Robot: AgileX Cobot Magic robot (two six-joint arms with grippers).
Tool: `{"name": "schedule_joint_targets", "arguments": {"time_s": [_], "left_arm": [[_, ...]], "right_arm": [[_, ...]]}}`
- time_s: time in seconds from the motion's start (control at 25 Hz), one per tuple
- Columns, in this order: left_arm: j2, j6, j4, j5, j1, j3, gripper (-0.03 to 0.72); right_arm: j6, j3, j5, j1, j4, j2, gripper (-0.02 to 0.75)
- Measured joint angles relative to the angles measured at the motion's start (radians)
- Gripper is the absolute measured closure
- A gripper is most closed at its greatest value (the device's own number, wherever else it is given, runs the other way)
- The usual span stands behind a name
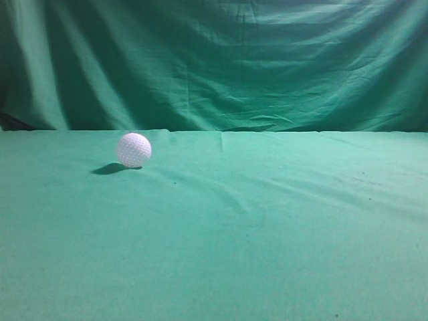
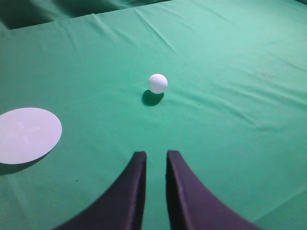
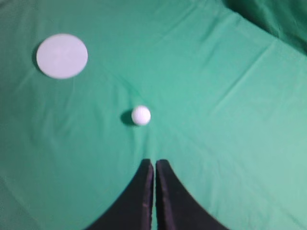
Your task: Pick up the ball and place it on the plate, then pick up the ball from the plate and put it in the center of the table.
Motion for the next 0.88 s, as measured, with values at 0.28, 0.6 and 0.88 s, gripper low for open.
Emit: {"name": "schedule_joint_targets", "arguments": {"time_s": [0.28, 0.6, 0.88], "left_arm": [[-0.001, 0.013, -0.002, -0.127, 0.000, 0.092, 0.620], [-0.001, 0.013, 0.000, -0.317, 0.000, 0.201, 0.620], [-0.001, 0.013, 0.002, -0.372, 0.000, 0.258, 0.620]], "right_arm": [[0.017, 0.415, -0.090, 0.000, -0.004, -0.340, 0.738], [0.078, 0.883, -0.332, 0.000, 0.001, -0.718, 0.738], [0.080, 1.195, -0.500, 0.000, 0.006, -0.974, 0.738]]}}
